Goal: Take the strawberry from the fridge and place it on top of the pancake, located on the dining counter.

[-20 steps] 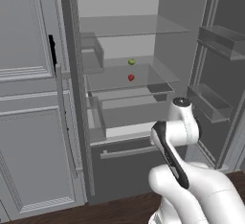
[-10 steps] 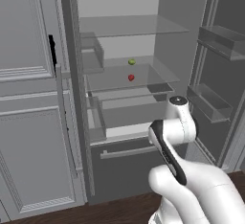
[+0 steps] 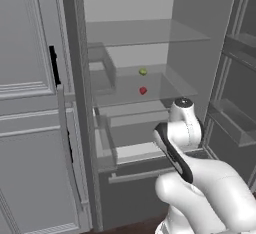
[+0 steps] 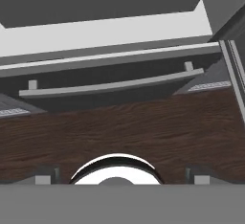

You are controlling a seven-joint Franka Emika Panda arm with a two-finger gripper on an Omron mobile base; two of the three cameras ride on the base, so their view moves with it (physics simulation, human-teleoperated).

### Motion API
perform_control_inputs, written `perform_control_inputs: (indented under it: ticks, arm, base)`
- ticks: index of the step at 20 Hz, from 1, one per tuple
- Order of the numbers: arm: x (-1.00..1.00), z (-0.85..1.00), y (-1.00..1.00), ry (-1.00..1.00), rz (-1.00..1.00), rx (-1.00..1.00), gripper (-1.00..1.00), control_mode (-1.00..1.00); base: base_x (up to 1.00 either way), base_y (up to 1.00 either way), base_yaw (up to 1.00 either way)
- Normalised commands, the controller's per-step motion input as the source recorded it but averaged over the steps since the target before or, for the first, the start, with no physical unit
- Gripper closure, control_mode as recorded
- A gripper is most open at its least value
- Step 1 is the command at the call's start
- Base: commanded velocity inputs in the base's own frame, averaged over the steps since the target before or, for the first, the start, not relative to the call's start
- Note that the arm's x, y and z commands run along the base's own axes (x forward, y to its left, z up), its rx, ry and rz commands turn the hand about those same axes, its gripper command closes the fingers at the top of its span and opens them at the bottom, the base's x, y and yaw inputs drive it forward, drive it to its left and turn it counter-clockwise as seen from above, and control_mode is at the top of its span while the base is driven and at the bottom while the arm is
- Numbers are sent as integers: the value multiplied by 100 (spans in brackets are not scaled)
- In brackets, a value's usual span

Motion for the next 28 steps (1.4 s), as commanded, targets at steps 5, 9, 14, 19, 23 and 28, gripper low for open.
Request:
perform_control_inputs:
  ticks: [5, 9, 14, 19, 23, 28]
  arm:
    - [0, 0, 0, 0, 0, 0, -100, 100]
    - [0, 0, 0, 0, 0, 0, -100, 100]
    - [0, 0, 0, 0, 0, 0, -100, 100]
    - [0, 0, 0, 0, 0, 0, -100, 100]
    - [3, 2, 0, -4, 0, 0, -100, -100]
    - [37, 22, 0, -20, 0, 0, -100, -100]
  base:
    - [71, 0, 0]
    - [67, 0, 0]
    - [55, 0, 0]
    - [43, 0, 0]
    - [24, 0, 0]
    - [0, 0, 0]
